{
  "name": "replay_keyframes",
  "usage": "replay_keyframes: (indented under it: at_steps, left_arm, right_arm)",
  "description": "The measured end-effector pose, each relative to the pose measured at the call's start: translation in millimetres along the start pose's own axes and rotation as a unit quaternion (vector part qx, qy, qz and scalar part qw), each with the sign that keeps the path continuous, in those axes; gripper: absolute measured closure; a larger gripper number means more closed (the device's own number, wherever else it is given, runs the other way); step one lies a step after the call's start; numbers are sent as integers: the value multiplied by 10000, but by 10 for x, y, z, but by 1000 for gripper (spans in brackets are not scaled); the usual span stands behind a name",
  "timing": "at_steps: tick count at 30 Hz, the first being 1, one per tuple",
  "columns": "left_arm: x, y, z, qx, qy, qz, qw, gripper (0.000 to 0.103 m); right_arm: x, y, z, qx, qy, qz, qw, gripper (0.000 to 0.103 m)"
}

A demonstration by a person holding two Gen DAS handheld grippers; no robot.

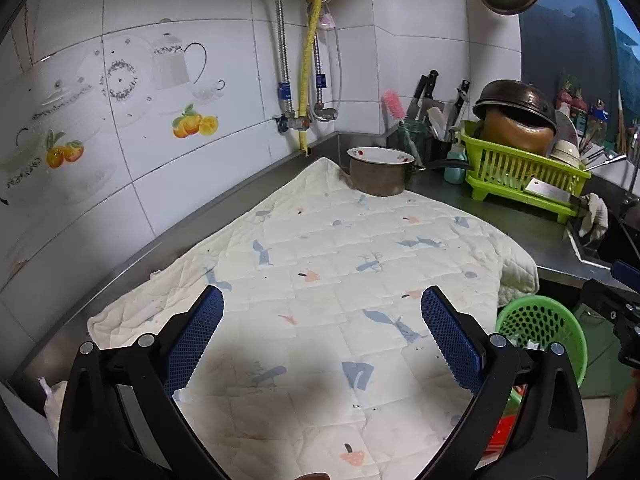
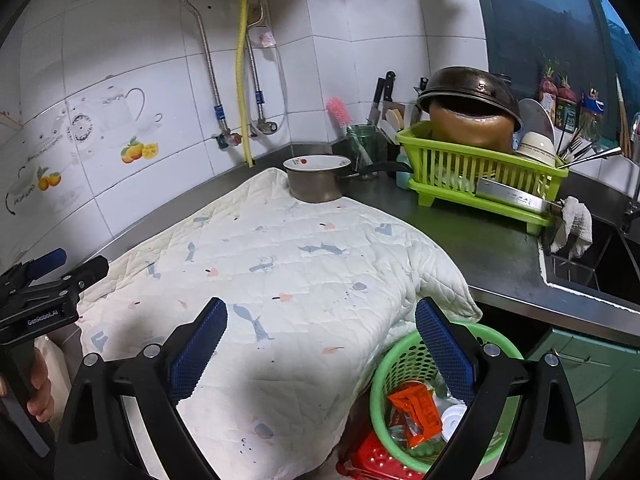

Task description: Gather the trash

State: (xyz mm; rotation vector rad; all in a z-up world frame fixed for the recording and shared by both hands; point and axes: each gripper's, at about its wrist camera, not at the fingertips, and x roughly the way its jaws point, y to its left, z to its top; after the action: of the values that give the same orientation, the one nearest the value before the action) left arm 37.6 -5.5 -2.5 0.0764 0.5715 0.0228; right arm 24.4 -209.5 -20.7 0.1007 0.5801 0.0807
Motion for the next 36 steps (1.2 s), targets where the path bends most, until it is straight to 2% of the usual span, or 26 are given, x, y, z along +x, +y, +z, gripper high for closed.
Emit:
replay_keyframes:
  at_steps: [10, 36]
  left_arm:
    - [-105, 16, 12, -36, -130, 97, 9999, 5]
    - [-121, 40, -1, -88, -142, 170, 9997, 5]
  right_arm:
    - [-54, 72, -34, -128, -84, -80, 9999, 11]
    - [-64, 44, -39, -57, -70, -104, 9999, 11]
